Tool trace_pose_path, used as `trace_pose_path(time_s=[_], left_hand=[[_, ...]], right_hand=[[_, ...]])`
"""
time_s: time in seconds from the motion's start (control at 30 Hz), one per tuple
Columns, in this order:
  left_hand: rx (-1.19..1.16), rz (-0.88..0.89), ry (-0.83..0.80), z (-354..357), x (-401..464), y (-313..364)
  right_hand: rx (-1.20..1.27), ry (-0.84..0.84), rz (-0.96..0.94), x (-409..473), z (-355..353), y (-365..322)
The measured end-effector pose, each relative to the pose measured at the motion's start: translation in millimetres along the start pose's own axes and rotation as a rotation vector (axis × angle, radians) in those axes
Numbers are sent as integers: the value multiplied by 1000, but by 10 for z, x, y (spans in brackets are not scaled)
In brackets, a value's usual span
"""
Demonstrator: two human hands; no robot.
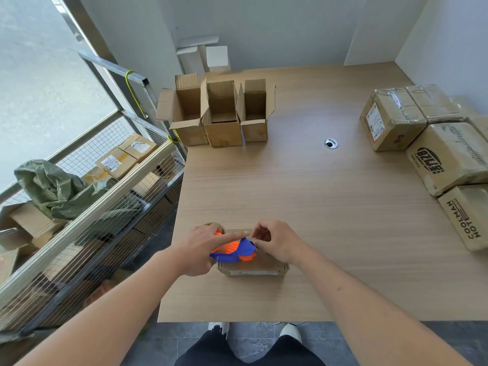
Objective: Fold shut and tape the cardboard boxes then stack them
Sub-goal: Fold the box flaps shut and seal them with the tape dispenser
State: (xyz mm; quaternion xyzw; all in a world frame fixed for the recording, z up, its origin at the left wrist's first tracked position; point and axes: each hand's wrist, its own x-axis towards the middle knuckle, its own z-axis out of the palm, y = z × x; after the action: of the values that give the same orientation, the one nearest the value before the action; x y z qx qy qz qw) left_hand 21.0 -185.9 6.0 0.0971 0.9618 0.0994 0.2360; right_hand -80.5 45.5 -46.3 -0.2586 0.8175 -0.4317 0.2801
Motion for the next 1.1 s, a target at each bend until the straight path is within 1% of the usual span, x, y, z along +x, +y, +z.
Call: trace_pose_path(time_s=[0.13, 0.3, 0.4, 0.53, 0.73, 0.87, 1.0, 1.1], left_hand=[[23, 63, 130, 136, -53, 40], [28, 62, 271, 293, -8, 133], [24, 12, 282, 324, -41, 101], [-9, -10, 306, 325, -123, 29], [13, -20, 337, 377, -137, 22], [5, -58, 337, 382, -137, -47], [65, -25, 318, 331, -48, 42], [76, -39, 279, 287, 9, 61]], right_hand=[[81, 42, 27, -17, 51, 28], [139, 76, 96, -13, 56, 47], [170, 113, 101, -23, 61, 40], [114, 106, 100, -40, 91, -10], [68, 215, 148, -171, 49, -32], [160, 328, 278, -438, -295, 120], [287, 290, 412, -637, -415, 158], [389, 283, 487, -642, -383, 150]])
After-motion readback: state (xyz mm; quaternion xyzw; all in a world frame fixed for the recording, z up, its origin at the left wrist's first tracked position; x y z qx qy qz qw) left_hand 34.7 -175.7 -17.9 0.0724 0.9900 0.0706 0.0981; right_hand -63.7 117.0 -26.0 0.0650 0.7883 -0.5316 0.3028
